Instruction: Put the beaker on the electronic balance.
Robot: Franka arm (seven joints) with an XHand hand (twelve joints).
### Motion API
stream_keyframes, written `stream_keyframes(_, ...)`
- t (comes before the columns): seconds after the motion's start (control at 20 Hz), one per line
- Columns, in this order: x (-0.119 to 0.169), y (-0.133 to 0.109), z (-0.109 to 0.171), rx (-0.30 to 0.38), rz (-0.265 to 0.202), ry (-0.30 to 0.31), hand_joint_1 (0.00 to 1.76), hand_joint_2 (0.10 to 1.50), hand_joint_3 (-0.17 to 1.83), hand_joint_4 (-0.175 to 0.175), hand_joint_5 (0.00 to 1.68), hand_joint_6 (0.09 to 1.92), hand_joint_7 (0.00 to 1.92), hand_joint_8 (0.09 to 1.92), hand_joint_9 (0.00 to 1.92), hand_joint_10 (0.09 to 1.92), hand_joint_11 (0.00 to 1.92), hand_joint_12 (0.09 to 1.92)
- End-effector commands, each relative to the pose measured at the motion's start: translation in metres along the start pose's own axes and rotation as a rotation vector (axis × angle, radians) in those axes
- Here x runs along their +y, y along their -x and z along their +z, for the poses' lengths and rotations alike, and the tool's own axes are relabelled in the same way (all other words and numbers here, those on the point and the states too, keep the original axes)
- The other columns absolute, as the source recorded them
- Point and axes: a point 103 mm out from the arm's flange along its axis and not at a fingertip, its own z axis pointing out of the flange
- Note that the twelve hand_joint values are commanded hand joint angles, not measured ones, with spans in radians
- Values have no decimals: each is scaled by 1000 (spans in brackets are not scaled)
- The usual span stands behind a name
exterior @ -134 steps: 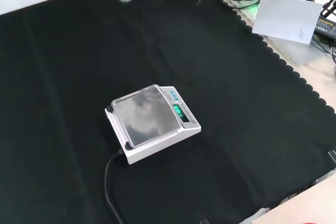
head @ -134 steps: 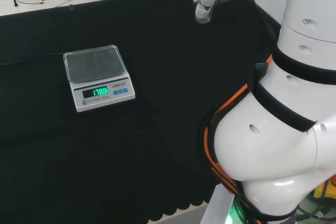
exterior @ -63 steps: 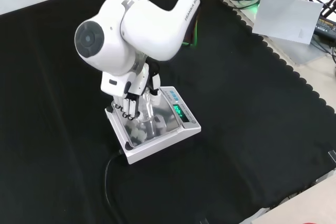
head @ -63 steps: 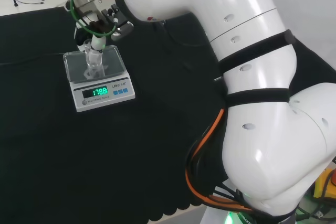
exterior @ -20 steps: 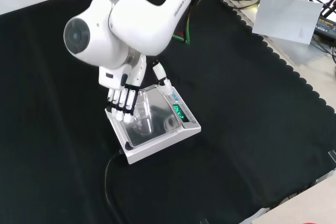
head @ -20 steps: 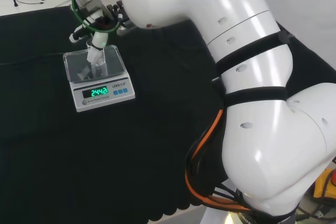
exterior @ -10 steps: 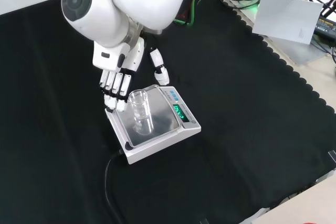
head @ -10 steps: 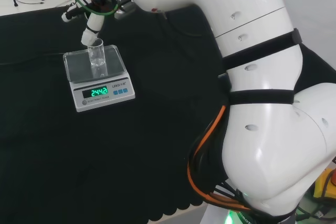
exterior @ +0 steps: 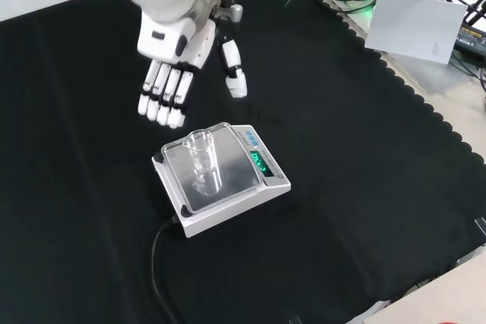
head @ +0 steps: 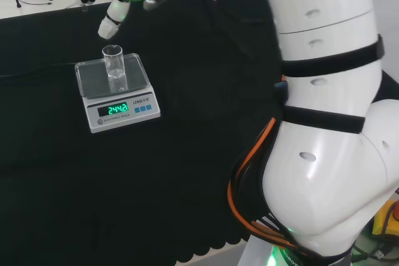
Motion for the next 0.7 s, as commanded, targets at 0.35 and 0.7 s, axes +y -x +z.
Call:
stream_keyframes(0.35,-149,29,7,22,267,260,644,828,6,-9,316,87,290,593,342,763,0,1088)
stream_keyframes(0.7,-200,45,20,59,421,277,703,878,43,-24,528,155,504,688,645,724,153,1396)
